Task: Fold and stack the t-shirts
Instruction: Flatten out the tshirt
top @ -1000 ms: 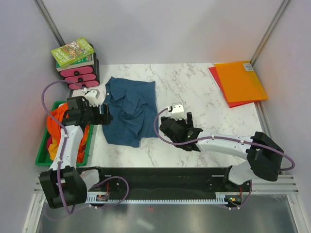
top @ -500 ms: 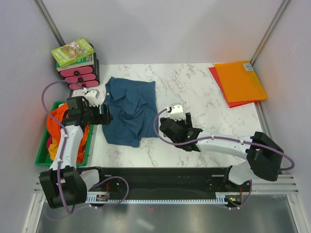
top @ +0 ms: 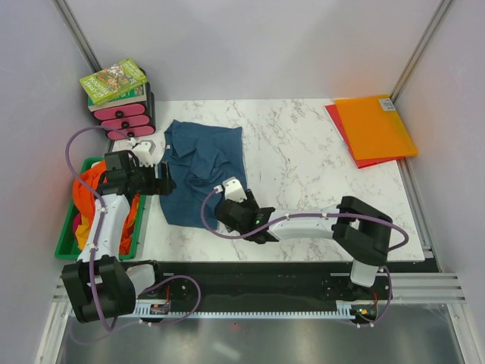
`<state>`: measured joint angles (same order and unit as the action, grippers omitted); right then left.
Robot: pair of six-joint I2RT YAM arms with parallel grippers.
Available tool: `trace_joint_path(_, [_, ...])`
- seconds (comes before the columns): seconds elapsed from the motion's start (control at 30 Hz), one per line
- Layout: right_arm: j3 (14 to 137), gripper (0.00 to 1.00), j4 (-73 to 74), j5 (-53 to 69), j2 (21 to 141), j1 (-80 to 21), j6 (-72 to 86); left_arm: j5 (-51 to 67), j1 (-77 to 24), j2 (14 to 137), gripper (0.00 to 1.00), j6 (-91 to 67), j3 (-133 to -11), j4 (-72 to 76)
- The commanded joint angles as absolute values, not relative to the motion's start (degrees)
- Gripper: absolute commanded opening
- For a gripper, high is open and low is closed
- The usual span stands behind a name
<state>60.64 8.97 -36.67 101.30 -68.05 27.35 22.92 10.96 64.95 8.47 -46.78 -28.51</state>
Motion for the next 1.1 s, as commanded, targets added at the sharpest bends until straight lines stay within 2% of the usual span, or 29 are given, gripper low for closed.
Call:
trace_joint_path(0.0, [70.9, 0.75, 5.89, -35.42, 105.81, -68.55, 24.79, 23.82, 11.43, 65.48, 1.0, 7.73, -46.67, -26.63])
trace_joint_path(0.3, [82.34, 0.66, 5.8, -31.56, 115.74, -68.47, 24.43, 23.47, 11.51, 66.36, 1.0, 7.91, -46.67, -26.72])
trace_joint_path(0.57, [82.0, 0.55, 5.71, -30.15, 118.21, -67.77, 28.12, 23.55, 11.6, 67.23, 1.0, 7.91, -46.85, -26.89])
trace_joint_path(1.07, [81.57, 0.62, 7.12, -30.06, 118.83, -67.59, 31.11, 23.64, 11.6, 67.59, 0.99, 7.74, -46.84, -26.81])
